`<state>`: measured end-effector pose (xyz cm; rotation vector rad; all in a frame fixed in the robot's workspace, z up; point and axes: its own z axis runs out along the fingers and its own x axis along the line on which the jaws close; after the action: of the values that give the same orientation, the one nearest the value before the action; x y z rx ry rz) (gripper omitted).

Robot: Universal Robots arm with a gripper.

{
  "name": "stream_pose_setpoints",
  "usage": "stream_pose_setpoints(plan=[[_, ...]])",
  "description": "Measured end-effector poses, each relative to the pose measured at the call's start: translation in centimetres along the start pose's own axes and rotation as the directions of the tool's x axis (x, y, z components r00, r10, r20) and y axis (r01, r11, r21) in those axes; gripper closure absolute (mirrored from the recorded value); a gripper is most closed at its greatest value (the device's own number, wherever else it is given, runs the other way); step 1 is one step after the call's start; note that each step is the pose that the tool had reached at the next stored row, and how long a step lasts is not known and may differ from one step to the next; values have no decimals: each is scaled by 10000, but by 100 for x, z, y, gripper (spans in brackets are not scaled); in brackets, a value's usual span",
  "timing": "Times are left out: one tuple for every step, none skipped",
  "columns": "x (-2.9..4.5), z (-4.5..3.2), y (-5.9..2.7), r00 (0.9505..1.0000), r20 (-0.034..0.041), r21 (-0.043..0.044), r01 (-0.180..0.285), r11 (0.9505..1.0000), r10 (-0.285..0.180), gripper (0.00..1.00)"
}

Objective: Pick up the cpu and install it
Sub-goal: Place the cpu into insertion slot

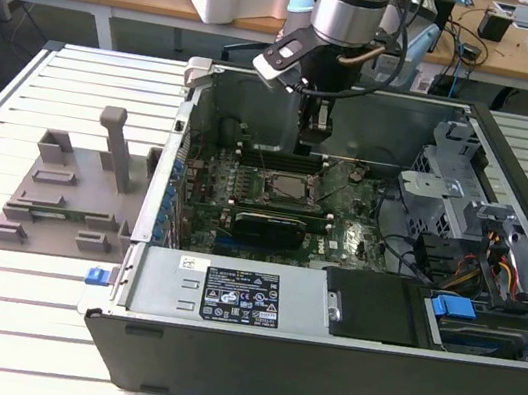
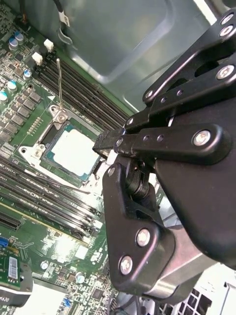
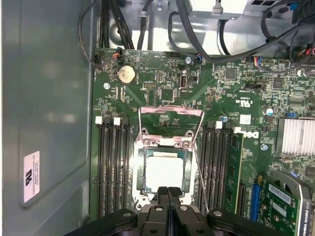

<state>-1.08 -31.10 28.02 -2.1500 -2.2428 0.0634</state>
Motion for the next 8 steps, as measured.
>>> stream_pose_setpoints(plan=[[0,-24,-1,10000,0,0,0,10000,0,89],[0,-44,-2,10000,0,0,0,10000,0,89],[0,-56,-3,10000,0,0,0,10000,0,89],[0,-72,-4,10000,0,0,0,10000,0,89],[0,-95,-5,10000,1,0,0,10000,0,89],[-1,-108,-6,10000,1,0,0,10000,0,89],[0,-126,-7,10000,0,0,0,10000,0,89],[-1,-142,-7,10000,0,0,0,10000,0,89]])
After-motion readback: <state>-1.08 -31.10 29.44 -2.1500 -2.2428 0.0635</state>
